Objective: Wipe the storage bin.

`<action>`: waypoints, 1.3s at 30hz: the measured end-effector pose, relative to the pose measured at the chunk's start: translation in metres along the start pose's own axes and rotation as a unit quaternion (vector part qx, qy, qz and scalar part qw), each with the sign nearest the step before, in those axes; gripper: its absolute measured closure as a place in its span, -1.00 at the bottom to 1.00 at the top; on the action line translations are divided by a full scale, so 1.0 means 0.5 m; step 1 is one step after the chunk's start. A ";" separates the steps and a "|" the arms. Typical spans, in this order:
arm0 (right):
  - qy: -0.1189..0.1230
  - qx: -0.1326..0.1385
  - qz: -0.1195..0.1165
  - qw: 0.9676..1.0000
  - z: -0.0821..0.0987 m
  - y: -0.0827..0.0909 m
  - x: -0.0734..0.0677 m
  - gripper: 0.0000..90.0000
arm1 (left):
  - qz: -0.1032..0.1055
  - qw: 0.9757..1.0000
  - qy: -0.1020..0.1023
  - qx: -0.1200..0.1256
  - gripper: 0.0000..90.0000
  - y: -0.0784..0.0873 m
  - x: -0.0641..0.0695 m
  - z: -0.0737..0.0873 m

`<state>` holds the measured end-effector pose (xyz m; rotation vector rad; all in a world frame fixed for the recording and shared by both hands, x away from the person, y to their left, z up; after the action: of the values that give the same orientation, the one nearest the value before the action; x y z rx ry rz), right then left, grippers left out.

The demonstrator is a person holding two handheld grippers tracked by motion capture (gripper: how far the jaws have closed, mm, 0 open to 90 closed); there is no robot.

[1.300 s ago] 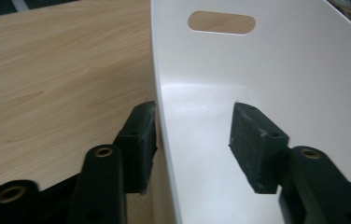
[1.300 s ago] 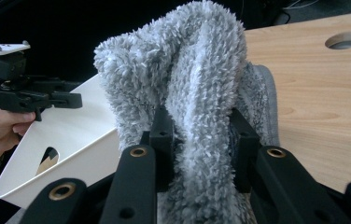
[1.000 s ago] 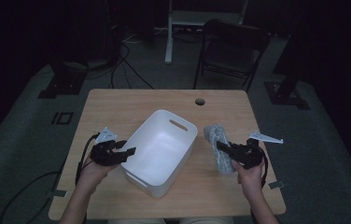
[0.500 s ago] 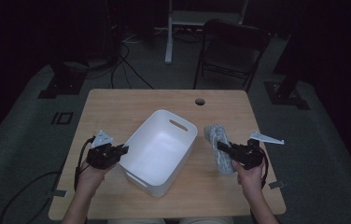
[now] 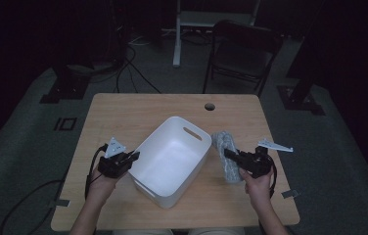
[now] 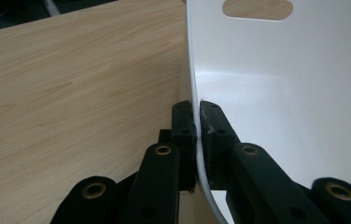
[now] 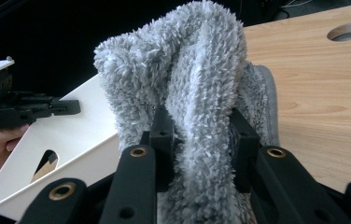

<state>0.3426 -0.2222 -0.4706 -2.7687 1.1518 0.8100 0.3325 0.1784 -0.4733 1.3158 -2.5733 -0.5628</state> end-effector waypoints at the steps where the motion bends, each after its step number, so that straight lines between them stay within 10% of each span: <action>1: -0.002 0.003 0.003 1.000 0.001 -0.003 0.001 0.55 | 0.003 1.000 0.001 0.002 0.90 -0.001 0.001 0.000; 21: -0.010 -0.021 0.020 1.000 0.028 -0.058 0.024 0.55 | 0.026 0.999 -0.018 0.012 0.89 -0.009 0.013 -0.002; 39: -0.023 -0.095 0.042 0.994 0.090 -0.086 0.065 0.52 | 0.029 0.999 -0.022 0.010 0.88 -0.009 0.014 -0.002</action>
<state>0.3702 -0.2018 -0.5320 -2.8493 1.2518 1.0381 0.3319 0.1700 -0.4742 1.2445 -2.6496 -0.5614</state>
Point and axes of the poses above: each handheld gripper's, and its own axes: y roughly backward along the jaws, z roughly out of its underside, x roughly to its right, the point moved 4 cm from there along -y, roughly forward along the jaws, and after that the axes turned 8 degrees about x, right-handed, at the moved point
